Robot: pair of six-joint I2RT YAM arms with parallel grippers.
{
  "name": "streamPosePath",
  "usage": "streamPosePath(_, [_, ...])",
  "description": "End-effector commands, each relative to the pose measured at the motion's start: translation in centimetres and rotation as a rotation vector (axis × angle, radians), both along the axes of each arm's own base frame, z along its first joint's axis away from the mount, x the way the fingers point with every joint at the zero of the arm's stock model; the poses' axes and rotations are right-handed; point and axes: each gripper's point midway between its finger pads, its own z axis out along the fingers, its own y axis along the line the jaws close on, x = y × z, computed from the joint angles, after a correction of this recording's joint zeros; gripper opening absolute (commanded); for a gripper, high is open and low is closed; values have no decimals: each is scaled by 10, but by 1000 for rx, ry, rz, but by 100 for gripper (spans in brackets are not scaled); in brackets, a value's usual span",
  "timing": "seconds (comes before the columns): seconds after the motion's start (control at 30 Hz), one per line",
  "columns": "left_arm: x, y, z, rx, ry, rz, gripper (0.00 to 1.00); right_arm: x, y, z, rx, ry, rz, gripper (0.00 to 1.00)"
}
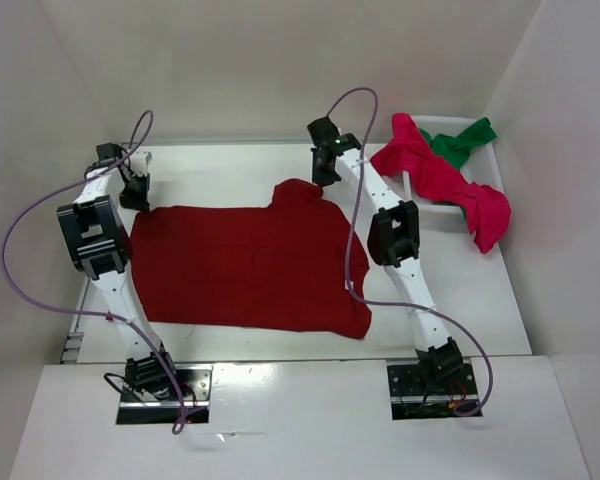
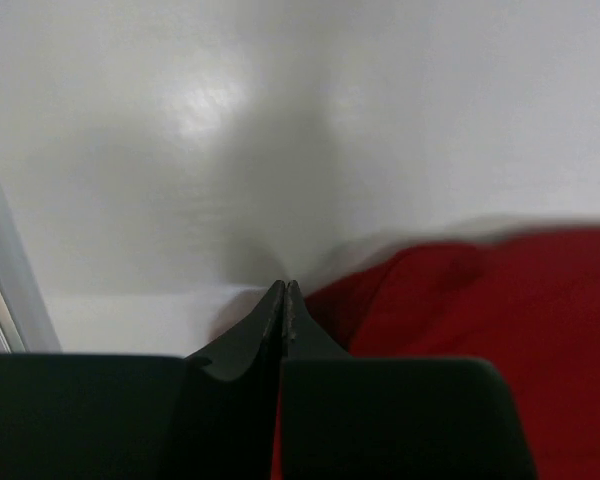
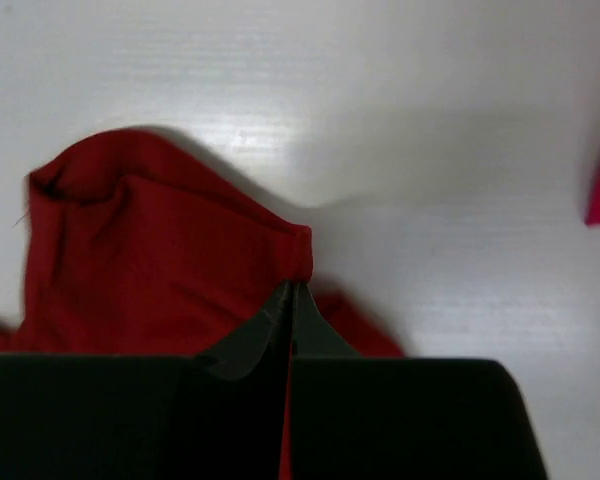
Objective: Fold and stack the t-shirts
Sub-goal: Grap the side of the flattened tshirt furthest away from the robot with both arms, then fold the other side of the tshirt into a rectangle
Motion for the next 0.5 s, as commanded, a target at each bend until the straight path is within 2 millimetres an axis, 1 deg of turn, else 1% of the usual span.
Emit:
streamPosePath(0.0, [-5, -12, 54, 18, -94, -107, 0, -27, 12, 106, 30, -120, 65, 0])
streamPosePath(0.03, [-8, -14, 61, 21, -106, -122, 0, -38, 14, 100, 16, -90, 76, 0])
streamPosePath(0.07, [-13, -17, 82, 41, -141, -149, 0, -50, 21, 106, 16, -88, 97, 0])
streamPosePath(0.1, [-17, -18, 90, 58, -153, -166, 0, -59, 22, 110, 13, -79, 107, 0])
streamPosePath(0.13, [-32, -22, 100, 72, -151, -188, 0, -79, 26, 120, 25, -85, 119, 0])
streamPosePath(0.17, [-38, -24, 104, 90, -154, -213, 0, -91, 28, 125, 27, -87, 132, 0])
streamPosePath(0.2, [-49, -19, 104, 143, -128, -247, 0, -112, 22, 129, 50, -93, 119, 0])
streamPosePath(0.23, [-61, -19, 115, 179, -131, -262, 0, -126, 21, 130, 63, -93, 114, 0])
streamPosePath(0.27, [-79, -17, 101, 217, -78, -293, 0, -155, 16, 98, 62, -6, 101, 0])
streamPosePath(0.3, [-91, -17, 98, 230, -49, -305, 0, -164, 15, 99, 99, -14, 91, 0])
streamPosePath(0.33, [-112, -16, 91, 234, -10, -305, 0, -197, 10, 91, 128, 32, 107, 0])
streamPosePath(0.37, [-124, -12, 86, 242, 18, -302, 0, -209, 7, 86, 148, 50, 97, 0])
streamPosePath(0.4, [-134, -11, 83, 256, 44, -309, 0, -224, 10, 83, 167, 62, 103, 0])
streamPosePath(0.43, [-146, -9, 85, 273, 59, -316, 0, -237, 11, 80, 194, 80, 86, 0])
streamPosePath(0.47, [-155, -9, 81, 281, 77, -320, 0, -250, 10, 83, 205, 80, 88, 0])
